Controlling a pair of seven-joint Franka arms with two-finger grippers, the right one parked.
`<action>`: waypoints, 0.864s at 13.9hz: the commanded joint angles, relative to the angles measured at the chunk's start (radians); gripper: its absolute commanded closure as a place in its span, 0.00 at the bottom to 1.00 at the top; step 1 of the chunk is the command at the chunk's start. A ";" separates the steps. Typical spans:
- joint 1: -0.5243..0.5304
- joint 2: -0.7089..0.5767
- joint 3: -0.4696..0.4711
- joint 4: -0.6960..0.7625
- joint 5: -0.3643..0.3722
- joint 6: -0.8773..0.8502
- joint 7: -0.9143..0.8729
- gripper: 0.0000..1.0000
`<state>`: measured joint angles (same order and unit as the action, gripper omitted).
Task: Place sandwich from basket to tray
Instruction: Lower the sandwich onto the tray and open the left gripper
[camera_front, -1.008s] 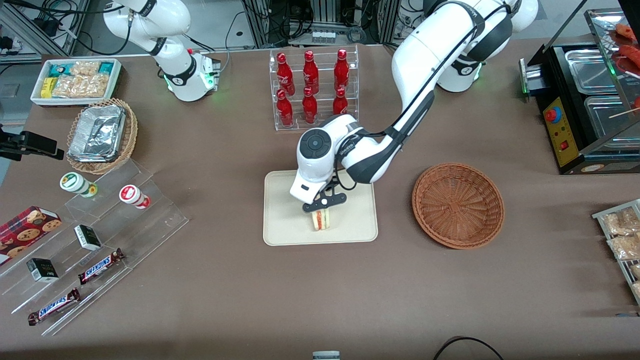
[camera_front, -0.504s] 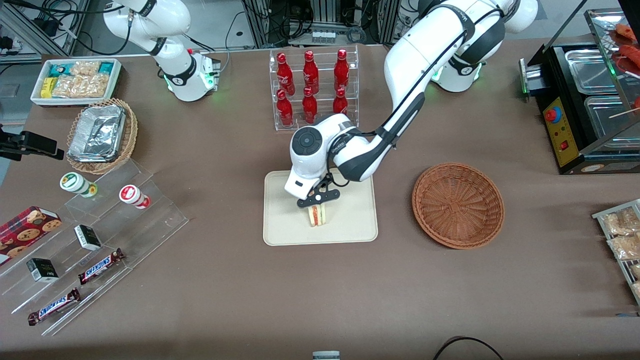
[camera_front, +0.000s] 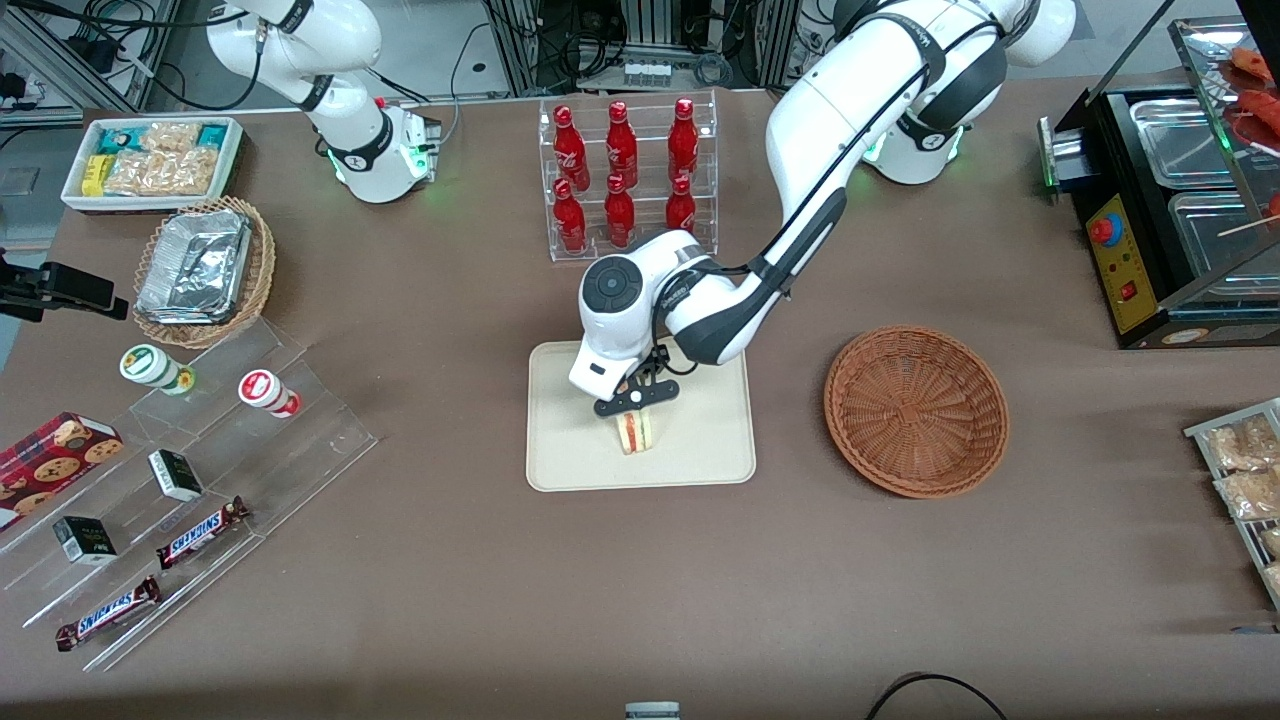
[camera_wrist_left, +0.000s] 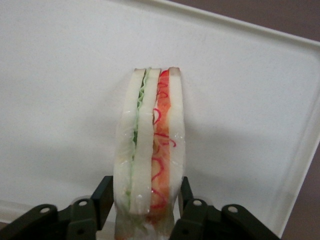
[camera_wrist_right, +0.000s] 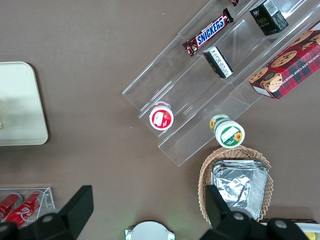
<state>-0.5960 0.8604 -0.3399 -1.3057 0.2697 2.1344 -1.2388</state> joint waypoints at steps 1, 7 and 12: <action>-0.014 -0.059 0.016 0.014 0.019 -0.062 -0.022 0.00; 0.021 -0.176 0.016 0.062 0.011 -0.201 0.024 0.00; 0.111 -0.239 0.015 0.051 0.003 -0.296 0.094 0.00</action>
<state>-0.5186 0.6624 -0.3252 -1.2417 0.2726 1.8951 -1.1695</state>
